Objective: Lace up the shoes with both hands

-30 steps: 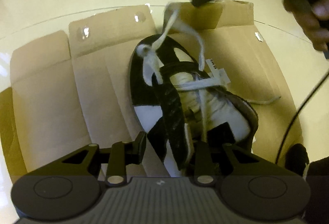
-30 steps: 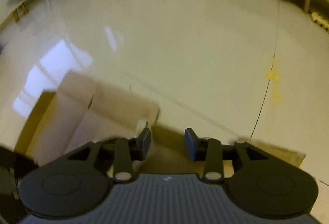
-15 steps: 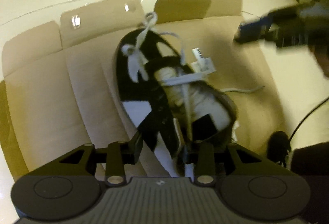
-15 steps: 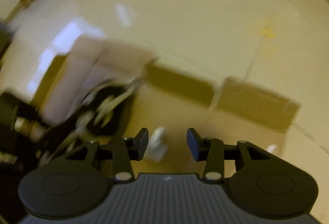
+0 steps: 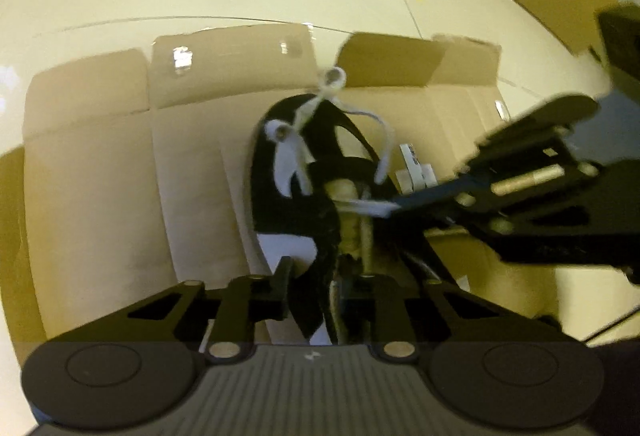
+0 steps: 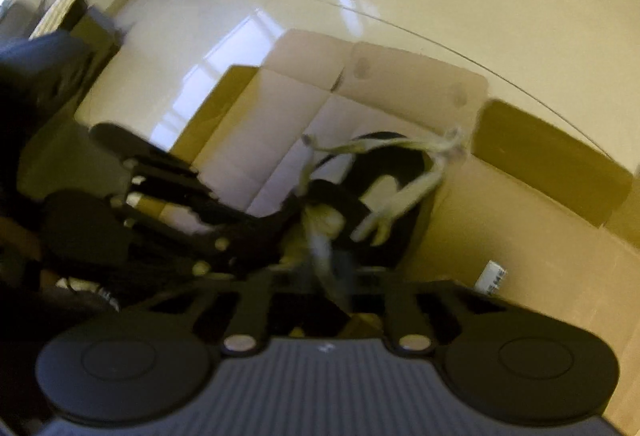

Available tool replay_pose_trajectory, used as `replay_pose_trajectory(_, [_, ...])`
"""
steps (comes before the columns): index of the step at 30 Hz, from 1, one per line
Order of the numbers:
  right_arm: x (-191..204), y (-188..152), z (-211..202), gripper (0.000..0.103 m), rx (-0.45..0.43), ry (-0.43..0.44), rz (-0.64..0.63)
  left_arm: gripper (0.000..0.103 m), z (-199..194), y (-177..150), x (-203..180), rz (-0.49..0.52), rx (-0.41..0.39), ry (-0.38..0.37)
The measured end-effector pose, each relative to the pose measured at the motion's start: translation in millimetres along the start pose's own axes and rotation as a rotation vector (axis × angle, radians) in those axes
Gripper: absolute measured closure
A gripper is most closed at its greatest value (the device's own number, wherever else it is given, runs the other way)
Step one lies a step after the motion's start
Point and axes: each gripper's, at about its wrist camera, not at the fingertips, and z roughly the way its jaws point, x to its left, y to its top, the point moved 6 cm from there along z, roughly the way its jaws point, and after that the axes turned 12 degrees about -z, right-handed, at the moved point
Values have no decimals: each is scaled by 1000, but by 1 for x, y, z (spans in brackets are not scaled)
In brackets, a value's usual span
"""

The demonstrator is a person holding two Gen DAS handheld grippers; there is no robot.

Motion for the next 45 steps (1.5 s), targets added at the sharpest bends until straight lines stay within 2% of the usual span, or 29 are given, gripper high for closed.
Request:
replay_pose_trajectory(1, [3,0,-5,101,-5,40,21,83,0,1,1,-9,-3,-2])
replay_pose_trajectory(9, [34,-20,-26,101,44,189,90,83,2,3,6,-72,-22,-15])
replay_pose_trajectory(10, [39,-23,-29,101,50,179,78,83,2,3,6,-74,-24,-14])
replay_pose_trajectory(15, [54,-36,-33,101,88,239,101,82,3,4,6,-71,-29,-10])
replay_pose_trajectory(31, [162,-65,-28,101,244,520,-85,78,6,6,7,-85,-34,-1])
replay_pose_trajectory(44, [166,-52,-25,101,234,448,-105,77,7,6,9,-89,-31,-13])
replay_pose_trajectory(45, [166,-51,-25,97,233,441,-106,77,7,6,10,-90,-30,-15])
